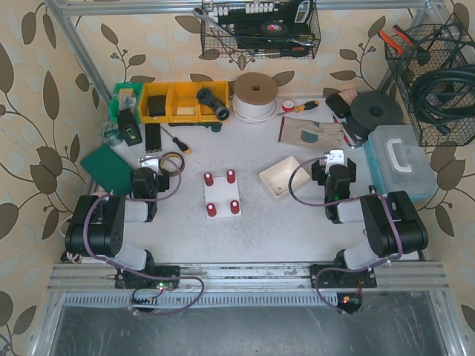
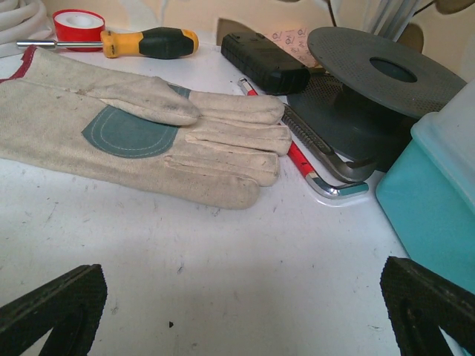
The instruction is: Install the large spring
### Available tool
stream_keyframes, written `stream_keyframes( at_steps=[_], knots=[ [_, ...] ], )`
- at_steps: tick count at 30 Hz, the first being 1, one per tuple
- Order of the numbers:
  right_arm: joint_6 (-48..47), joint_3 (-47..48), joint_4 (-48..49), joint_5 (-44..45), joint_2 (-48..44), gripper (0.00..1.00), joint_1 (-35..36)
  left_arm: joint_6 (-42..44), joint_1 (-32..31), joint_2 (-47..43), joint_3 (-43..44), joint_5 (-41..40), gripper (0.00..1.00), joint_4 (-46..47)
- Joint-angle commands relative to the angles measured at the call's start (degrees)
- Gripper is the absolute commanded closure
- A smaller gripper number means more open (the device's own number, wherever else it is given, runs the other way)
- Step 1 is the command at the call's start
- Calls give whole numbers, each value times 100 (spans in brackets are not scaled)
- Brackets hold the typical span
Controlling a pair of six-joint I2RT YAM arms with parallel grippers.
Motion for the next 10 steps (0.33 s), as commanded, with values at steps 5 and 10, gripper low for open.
stream_keyframes(
  at_steps=[5, 10],
  knots=[
    [17, 112, 12, -100, -30, 0, -20, -44, 25, -32, 147, 141, 13, 174],
    [25, 103, 17, -99, -43, 0, -19, -44, 20, -83, 147, 140, 12, 132]
  ],
)
